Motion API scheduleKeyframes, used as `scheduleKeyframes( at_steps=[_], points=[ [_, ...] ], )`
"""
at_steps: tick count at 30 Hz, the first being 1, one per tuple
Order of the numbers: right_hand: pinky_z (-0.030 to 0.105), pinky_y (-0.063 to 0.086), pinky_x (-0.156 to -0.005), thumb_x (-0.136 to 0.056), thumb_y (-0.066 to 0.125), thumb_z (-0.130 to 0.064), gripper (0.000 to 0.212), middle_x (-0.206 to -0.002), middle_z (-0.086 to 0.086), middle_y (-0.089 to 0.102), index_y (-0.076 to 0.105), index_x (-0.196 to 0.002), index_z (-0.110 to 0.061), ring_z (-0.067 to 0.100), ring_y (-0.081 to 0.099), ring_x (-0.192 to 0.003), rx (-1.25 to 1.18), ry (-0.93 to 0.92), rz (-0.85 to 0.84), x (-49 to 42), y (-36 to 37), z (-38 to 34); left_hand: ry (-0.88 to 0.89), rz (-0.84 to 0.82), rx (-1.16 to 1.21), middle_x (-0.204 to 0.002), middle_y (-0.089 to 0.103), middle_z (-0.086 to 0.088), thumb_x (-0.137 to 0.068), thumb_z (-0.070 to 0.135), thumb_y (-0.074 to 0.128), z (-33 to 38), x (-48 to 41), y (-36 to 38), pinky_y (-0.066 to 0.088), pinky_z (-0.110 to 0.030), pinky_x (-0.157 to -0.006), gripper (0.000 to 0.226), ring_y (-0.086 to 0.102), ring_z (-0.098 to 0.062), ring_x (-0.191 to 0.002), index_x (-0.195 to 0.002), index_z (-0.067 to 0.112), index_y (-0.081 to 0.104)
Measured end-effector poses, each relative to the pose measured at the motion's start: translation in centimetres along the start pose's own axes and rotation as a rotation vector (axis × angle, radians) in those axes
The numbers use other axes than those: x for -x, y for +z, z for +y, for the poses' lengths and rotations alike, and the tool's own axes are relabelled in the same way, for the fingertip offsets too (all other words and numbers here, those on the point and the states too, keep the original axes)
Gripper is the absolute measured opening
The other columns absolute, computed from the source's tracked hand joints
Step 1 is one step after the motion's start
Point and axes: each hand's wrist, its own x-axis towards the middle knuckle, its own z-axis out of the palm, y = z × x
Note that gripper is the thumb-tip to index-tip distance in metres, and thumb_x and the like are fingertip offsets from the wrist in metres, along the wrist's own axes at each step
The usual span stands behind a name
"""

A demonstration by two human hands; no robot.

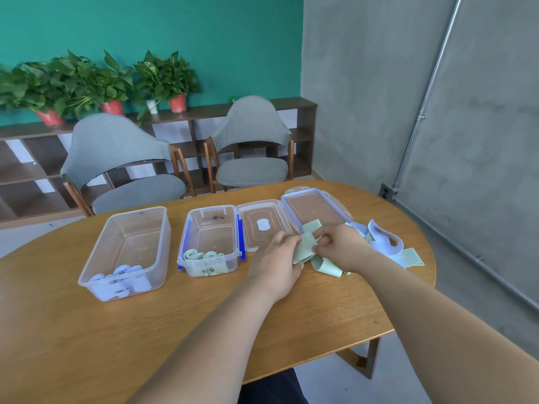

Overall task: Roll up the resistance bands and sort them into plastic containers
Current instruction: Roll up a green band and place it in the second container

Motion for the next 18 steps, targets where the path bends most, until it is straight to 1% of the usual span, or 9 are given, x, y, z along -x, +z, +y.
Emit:
scheduleKeyframes(
  at_steps=[3, 5, 7, 9, 11, 13, 15, 17, 18],
  points=[
    [0.014, 0.042, -0.055, -0.090, 0.073, -0.021, 0.037, -0.089, -0.007, 0.078, 0.065, -0.124, -0.032, 0.002, 0.067, -0.070, -0.111, -0.032, 0.007, 0.4, -0.4, -0.8, -0.024, 0.035, 0.042, -0.139, 0.051, 0.009, -0.098, 0.036, 0.070, 0.2, 0.2, -0.3, 0.046, -0.031, -0.088, 0.048, 0.054, -0.016, -0.126, -0.143, 0.031, 0.052],
    [0.014, 0.046, -0.059, -0.091, 0.071, -0.018, 0.038, -0.089, -0.007, 0.078, 0.064, -0.125, -0.033, 0.007, 0.072, -0.078, -0.158, -0.059, 0.010, 0.8, -0.9, -1.4, -0.037, 0.061, 0.083, -0.135, 0.057, 0.008, -0.098, 0.033, 0.070, 0.4, 0.4, -0.8, 0.046, -0.030, -0.087, 0.041, 0.056, -0.015, -0.122, -0.136, 0.031, 0.054],
    [0.013, 0.048, -0.062, -0.092, 0.068, -0.016, 0.037, -0.087, -0.007, 0.078, 0.064, -0.125, -0.034, 0.010, 0.073, -0.080, -0.204, -0.071, 0.008, 1.2, -1.5, -2.0, -0.068, 0.085, 0.139, -0.127, 0.063, 0.011, -0.100, 0.028, 0.068, 0.4, 0.6, -1.3, 0.052, -0.034, -0.086, 0.031, 0.060, -0.014, -0.115, -0.127, 0.033, 0.055],
    [0.019, 0.053, -0.066, -0.092, 0.065, -0.017, 0.037, -0.082, -0.002, 0.075, 0.066, -0.125, -0.034, 0.008, 0.071, -0.075, -0.223, -0.089, 0.008, 1.4, -1.9, -2.5, -0.100, 0.103, 0.179, -0.117, 0.066, 0.015, -0.101, 0.026, 0.065, 0.3, 0.7, -1.9, 0.055, -0.037, -0.084, 0.023, 0.063, -0.012, -0.107, -0.121, 0.034, 0.055],
    [0.032, 0.059, -0.081, -0.092, 0.064, -0.019, 0.035, -0.082, 0.000, 0.077, 0.068, -0.125, -0.032, 0.009, 0.072, -0.082, -0.223, -0.096, 0.008, 1.5, -2.2, -2.9, -0.114, 0.116, 0.199, -0.109, 0.067, 0.016, -0.102, 0.024, 0.061, 0.1, 0.8, -2.4, 0.056, -0.037, -0.084, 0.019, 0.063, -0.011, -0.102, -0.118, 0.034, 0.057],
    [0.038, 0.058, -0.090, -0.093, 0.066, -0.025, 0.032, -0.084, -0.002, 0.078, 0.069, -0.124, -0.031, 0.010, 0.073, -0.086, -0.208, -0.087, 0.011, 1.6, -2.6, -3.4, -0.123, 0.141, 0.213, -0.103, 0.067, 0.017, -0.103, 0.024, 0.060, 0.2, 0.9, -2.9, 0.057, -0.037, -0.083, 0.017, 0.063, -0.010, -0.097, -0.117, 0.033, 0.059],
    [0.031, 0.055, -0.082, -0.094, 0.068, -0.036, 0.029, -0.085, -0.006, 0.076, 0.070, -0.123, -0.031, 0.007, 0.070, -0.083, -0.165, -0.077, -0.004, 1.8, -2.8, -3.9, -0.141, 0.185, 0.243, -0.099, 0.067, 0.017, -0.102, 0.025, 0.061, 0.3, 0.9, -3.5, 0.057, -0.033, -0.077, 0.016, 0.062, -0.008, -0.092, -0.115, 0.034, 0.062],
    [0.022, 0.044, -0.071, -0.093, 0.070, -0.050, 0.033, -0.087, -0.011, 0.069, 0.070, -0.122, -0.035, 0.002, 0.062, -0.080, -0.049, -0.089, -0.018, 2.1, -2.9, -4.3, -0.166, 0.224, 0.281, -0.098, 0.067, 0.018, -0.102, 0.025, 0.061, 0.5, 1.0, -4.2, 0.054, -0.029, -0.074, 0.014, 0.062, -0.006, -0.090, -0.112, 0.034, 0.065],
    [0.020, 0.040, -0.069, -0.091, 0.071, -0.055, 0.037, -0.092, -0.013, 0.067, 0.069, -0.124, -0.037, 0.002, 0.061, -0.082, 0.002, -0.109, -0.017, 2.3, -2.9, -4.6, -0.175, 0.235, 0.296, -0.098, 0.067, 0.019, -0.102, 0.025, 0.060, 0.6, 1.1, -4.6, 0.054, -0.029, -0.075, 0.014, 0.063, -0.006, -0.090, -0.110, 0.034, 0.066]
  ],
)
